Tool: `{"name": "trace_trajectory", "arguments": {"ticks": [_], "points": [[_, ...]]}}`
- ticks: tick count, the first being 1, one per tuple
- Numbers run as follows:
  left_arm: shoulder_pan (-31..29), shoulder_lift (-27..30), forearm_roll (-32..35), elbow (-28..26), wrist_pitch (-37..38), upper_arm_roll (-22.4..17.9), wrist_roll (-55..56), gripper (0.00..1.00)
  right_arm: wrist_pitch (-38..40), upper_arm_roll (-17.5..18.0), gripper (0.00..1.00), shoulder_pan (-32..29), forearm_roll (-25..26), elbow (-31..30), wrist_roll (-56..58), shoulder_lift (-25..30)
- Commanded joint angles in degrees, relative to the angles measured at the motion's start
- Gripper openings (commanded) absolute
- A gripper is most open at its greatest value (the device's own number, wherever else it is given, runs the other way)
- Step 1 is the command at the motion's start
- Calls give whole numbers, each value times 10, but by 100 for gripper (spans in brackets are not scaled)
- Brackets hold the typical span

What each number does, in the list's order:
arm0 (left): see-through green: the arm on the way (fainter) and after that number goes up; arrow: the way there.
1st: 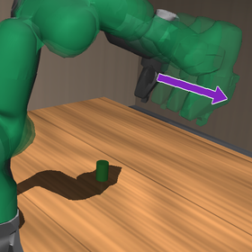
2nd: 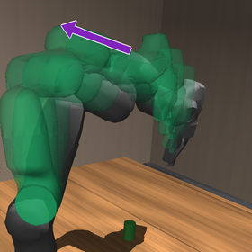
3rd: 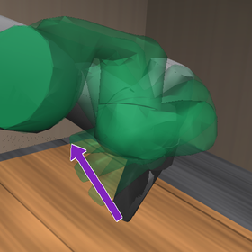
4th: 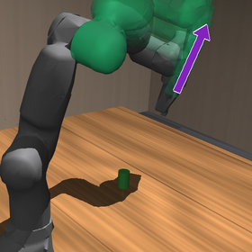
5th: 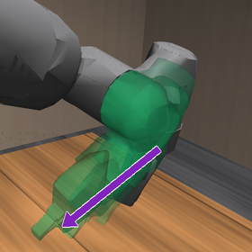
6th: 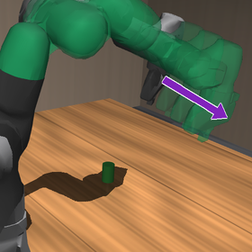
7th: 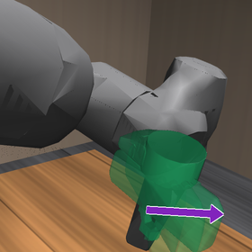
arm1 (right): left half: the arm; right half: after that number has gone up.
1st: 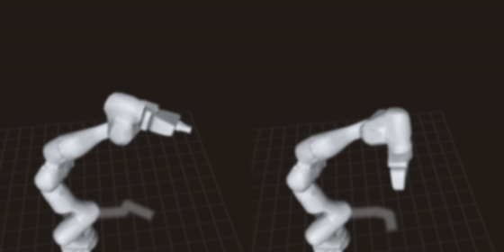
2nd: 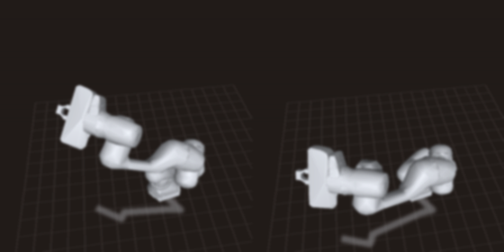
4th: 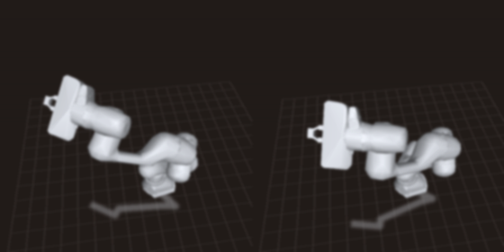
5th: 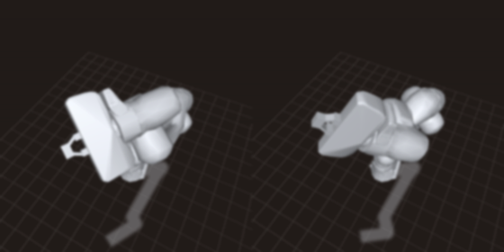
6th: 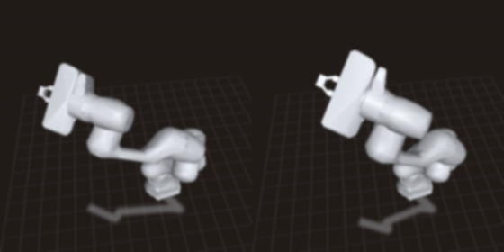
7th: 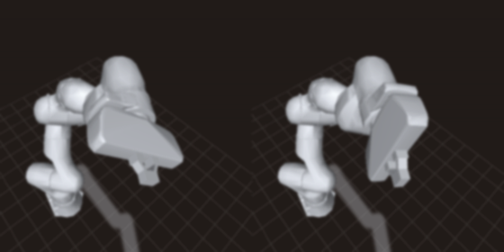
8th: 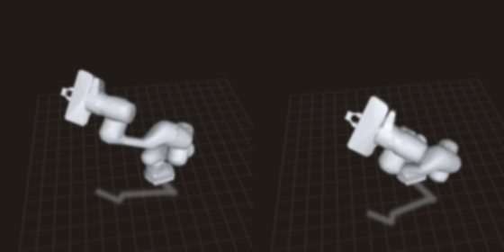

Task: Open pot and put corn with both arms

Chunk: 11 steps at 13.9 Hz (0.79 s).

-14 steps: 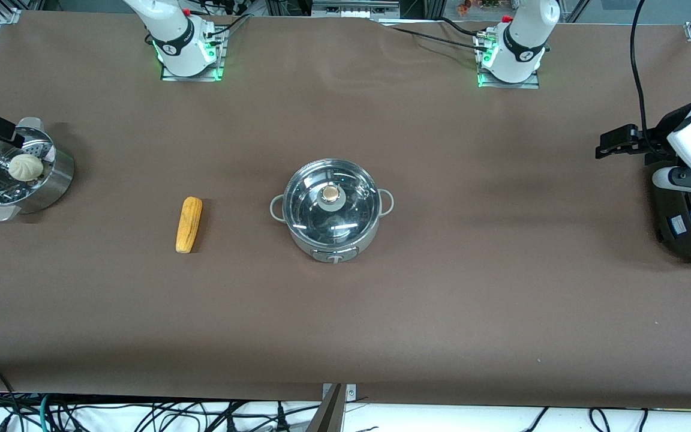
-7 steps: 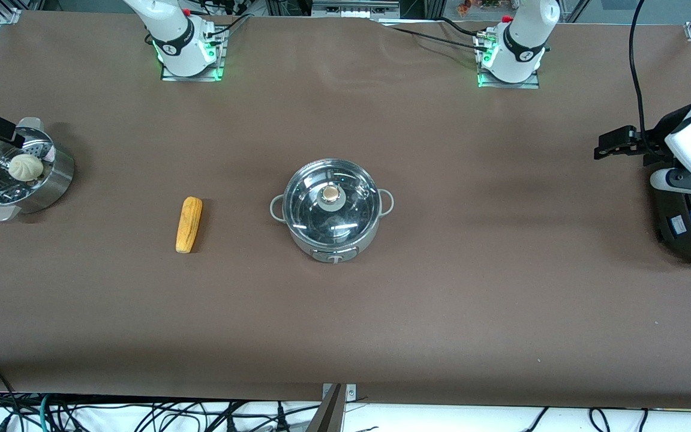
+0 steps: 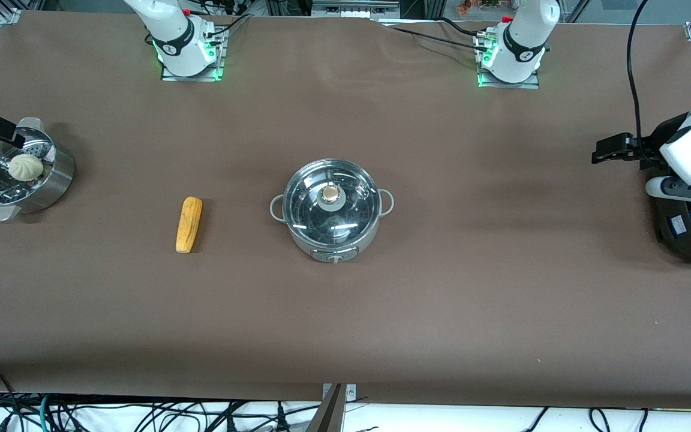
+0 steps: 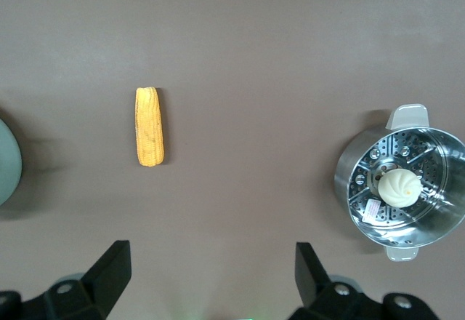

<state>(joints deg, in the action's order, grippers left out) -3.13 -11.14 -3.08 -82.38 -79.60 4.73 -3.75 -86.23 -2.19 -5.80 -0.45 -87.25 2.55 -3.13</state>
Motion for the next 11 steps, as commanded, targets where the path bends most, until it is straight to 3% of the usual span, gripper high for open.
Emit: {"name": "trace_trajectory", "arguments": {"ticks": [1,7,11], "points": [[53,-6,0,3,-5,1,42,100,4,1,100,-1,-10,1,0,3],[98,-30,-24,4,-55,1,107,100,4,2,100,-1,-10,1,0,3],[196,-77,-34,30,-111,0,259,100,3,2,100,0,-10,1,-1,3]]}}
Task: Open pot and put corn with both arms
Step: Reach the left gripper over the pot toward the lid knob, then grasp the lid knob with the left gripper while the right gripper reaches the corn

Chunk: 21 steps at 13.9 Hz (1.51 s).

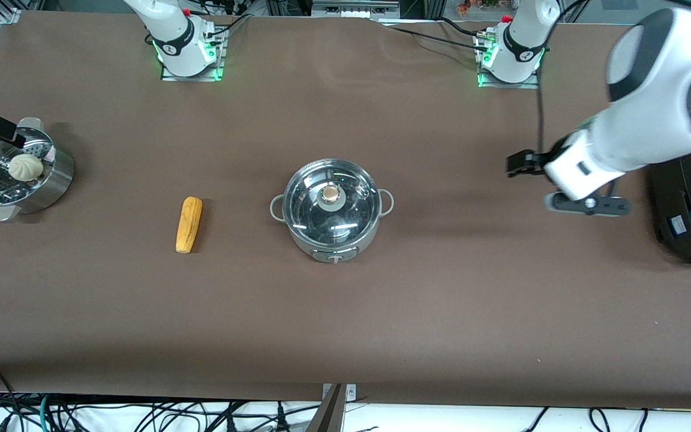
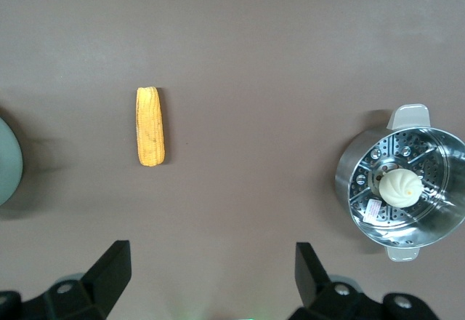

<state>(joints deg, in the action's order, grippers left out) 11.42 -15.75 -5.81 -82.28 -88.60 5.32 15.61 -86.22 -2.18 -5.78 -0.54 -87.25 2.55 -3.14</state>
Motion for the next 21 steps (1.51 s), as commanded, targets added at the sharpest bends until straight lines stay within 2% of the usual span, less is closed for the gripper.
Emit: {"name": "trace_trajectory", "arguments": {"ticks": [1,7,11,13,16,18,21], "points": [[78,-45,-6,40,-42,-6,94,100,3,2,100,0,-9,1,-1,3],[215,-130,-4,45,-199,-8,255,100,3,2,100,0,-9,1,0,2],[274,-175,3,51,-259,-12,272,100,4,3,100,15,-9,-2,-4,-22],[296,-206,3,94,-261,-13,295,100,3,3,100,30,-10,-5,-6,-45],[317,-241,4,128,-262,-18,319,100,-5,2,100,43,-44,-6,-15,-74],[336,-250,4,129,-263,-39,317,100,-23,3,100,52,-44,-12,-34,-94],[336,-262,16,130,-271,-43,312,100,-86,3,100,82,-42,-40,-85,-107]]}}
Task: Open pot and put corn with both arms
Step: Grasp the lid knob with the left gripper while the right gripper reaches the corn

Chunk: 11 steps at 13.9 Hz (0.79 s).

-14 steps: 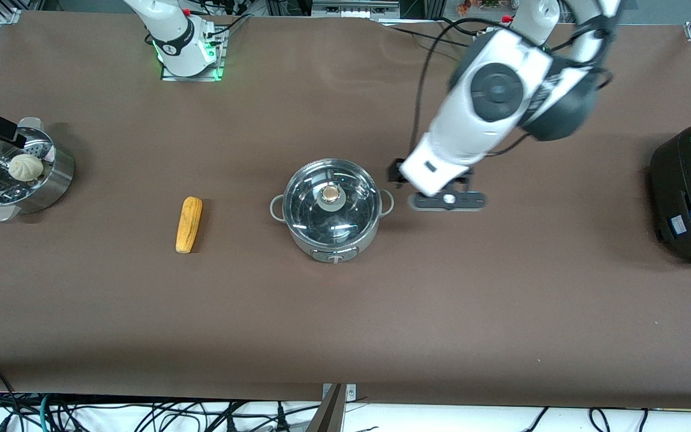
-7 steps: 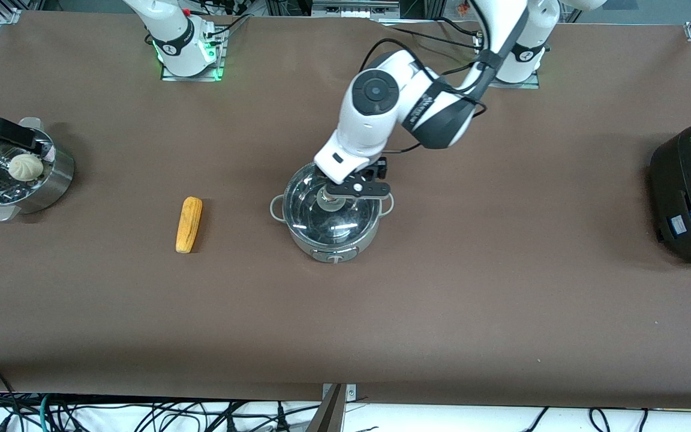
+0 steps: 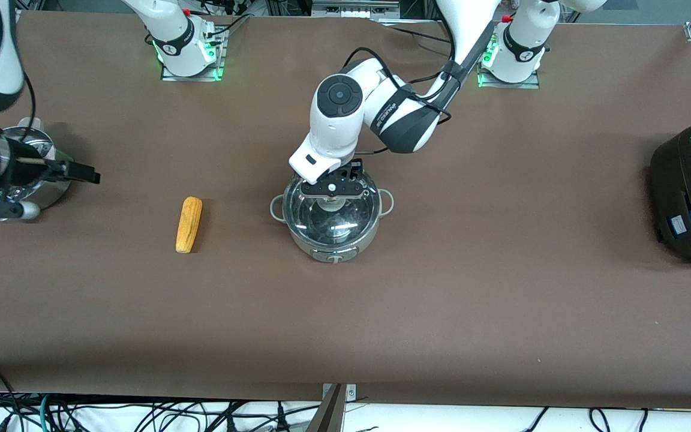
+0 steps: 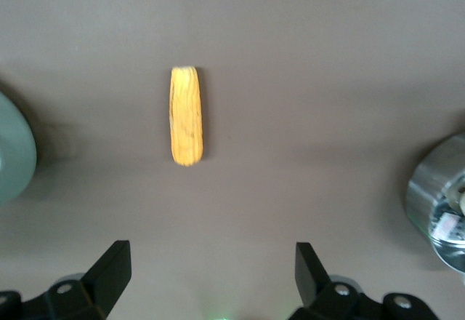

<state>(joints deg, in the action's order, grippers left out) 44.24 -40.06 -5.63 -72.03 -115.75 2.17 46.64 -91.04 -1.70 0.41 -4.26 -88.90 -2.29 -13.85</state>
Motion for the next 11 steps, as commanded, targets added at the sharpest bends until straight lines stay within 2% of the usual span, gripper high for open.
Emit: {"name": "trace_trajectory", "arguments": {"ticks": [1,4,5,11], "points": [[8,-21,26,29,-3,-11,1,100,-68,-1,100,27,-5,-30,-53,-11],[5,-27,34,33,-4,-14,-18,100,-134,-2,100,44,-5,-28,-90,-49],[4,-26,33,37,-4,-26,-38,100,-149,-2,100,49,-6,-29,-111,-61],[1,-34,33,46,-4,-33,-39,100,-205,-1,100,90,-12,-32,-177,-124]]}}
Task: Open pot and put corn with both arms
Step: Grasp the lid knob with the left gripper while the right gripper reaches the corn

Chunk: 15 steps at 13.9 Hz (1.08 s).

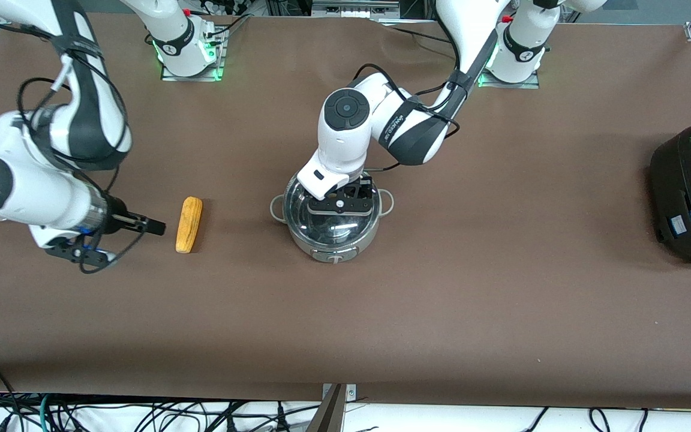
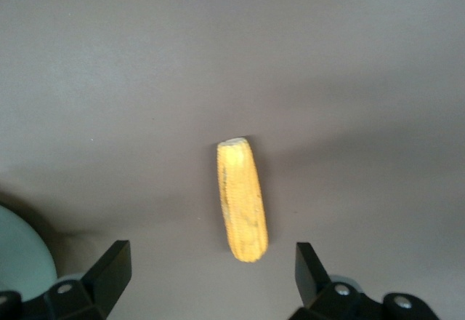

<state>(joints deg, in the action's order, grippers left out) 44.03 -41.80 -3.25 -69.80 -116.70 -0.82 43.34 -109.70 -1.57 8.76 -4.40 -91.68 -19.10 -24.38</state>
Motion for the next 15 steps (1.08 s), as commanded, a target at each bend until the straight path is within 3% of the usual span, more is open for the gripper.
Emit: {"name": "trace_trajectory", "arguments": {"ticks": [1,7,12,13,14,15], "points": [[5,-17,10,24,5,-3,-4,100,-24,-3,100,7,-12,-11,-9,-29],[19,-26,10,24,5,-6,32,100,-233,3,100,7,-12,-195,-8,-25],[26,-27,11,22,6,-6,54,100,-242,5,99,11,-11,-242,-8,-32],[26,-27,11,22,7,-6,54,100,-242,4,85,13,-9,-240,-3,-35],[26,-27,11,22,8,-6,53,100,-237,4,50,17,-8,-236,2,-37],[26,-27,11,22,9,-7,52,95,-237,4,33,17,-8,-235,2,-37]]}}
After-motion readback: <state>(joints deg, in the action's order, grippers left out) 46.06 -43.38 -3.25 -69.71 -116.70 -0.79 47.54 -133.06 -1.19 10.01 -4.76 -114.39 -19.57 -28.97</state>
